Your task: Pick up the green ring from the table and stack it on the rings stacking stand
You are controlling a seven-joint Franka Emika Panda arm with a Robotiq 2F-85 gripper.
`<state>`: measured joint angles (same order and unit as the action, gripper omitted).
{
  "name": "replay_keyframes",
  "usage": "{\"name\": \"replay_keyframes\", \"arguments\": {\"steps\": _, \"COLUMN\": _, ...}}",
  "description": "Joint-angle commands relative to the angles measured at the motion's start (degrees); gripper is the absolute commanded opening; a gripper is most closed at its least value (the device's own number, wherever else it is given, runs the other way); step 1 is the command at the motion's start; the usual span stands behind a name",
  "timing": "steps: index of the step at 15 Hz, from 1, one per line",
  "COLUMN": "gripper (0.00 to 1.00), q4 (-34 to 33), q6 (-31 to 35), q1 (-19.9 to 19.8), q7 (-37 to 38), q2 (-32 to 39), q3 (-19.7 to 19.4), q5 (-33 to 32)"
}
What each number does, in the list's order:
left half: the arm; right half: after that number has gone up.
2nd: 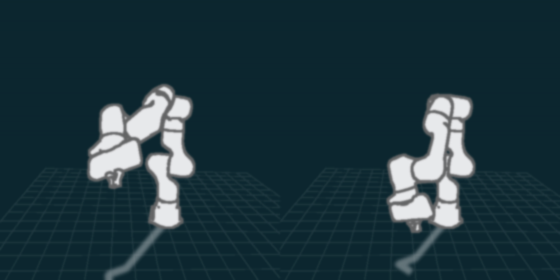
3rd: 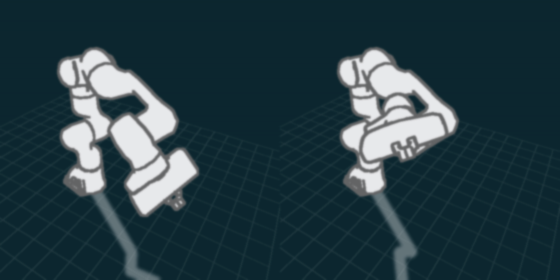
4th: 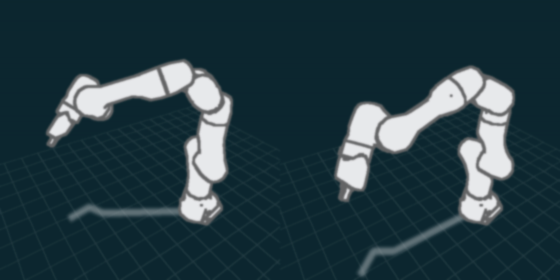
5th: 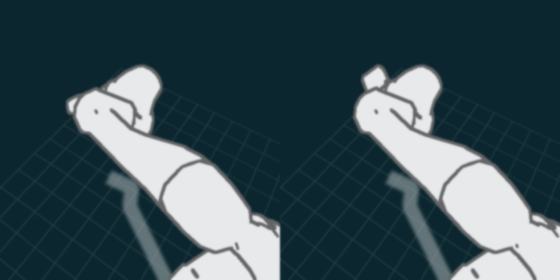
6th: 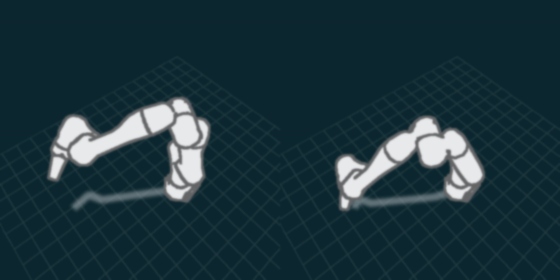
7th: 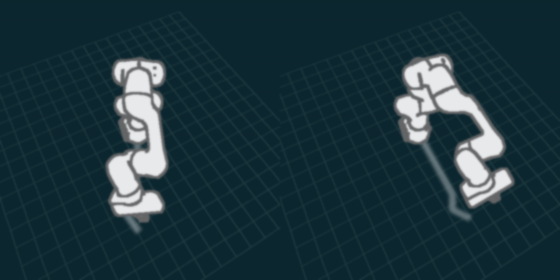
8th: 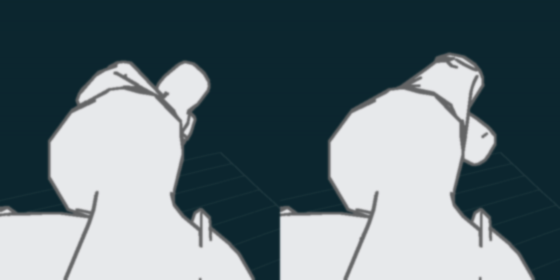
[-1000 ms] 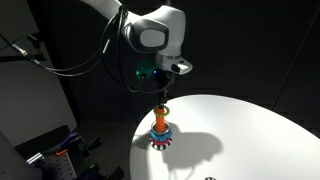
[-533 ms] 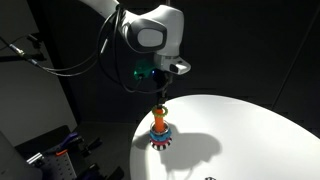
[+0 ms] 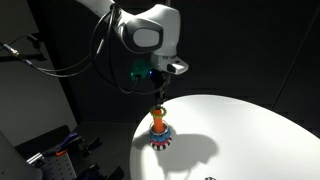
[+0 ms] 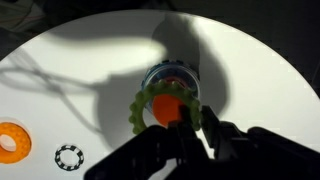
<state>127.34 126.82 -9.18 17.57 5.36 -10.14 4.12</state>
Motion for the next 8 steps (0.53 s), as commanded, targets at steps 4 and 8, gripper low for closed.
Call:
{"name": "replay_keyframes", "arguments": {"steps": 4, "gripper": 0.44, "q4": 2.54, "q6": 2.39, "q1": 0.15, "q7": 1.04, "q2": -1.21, "q3": -0.17, "q5": -1.86}}
{"name": "replay_keyframes", "arguments": {"steps": 8, "gripper": 0.73, "q4": 2.91, "q6": 2.90, "q1": 0.20, "q7": 1.02, "q2": -0.99, "q3": -0.10, "q5": -2.24}}
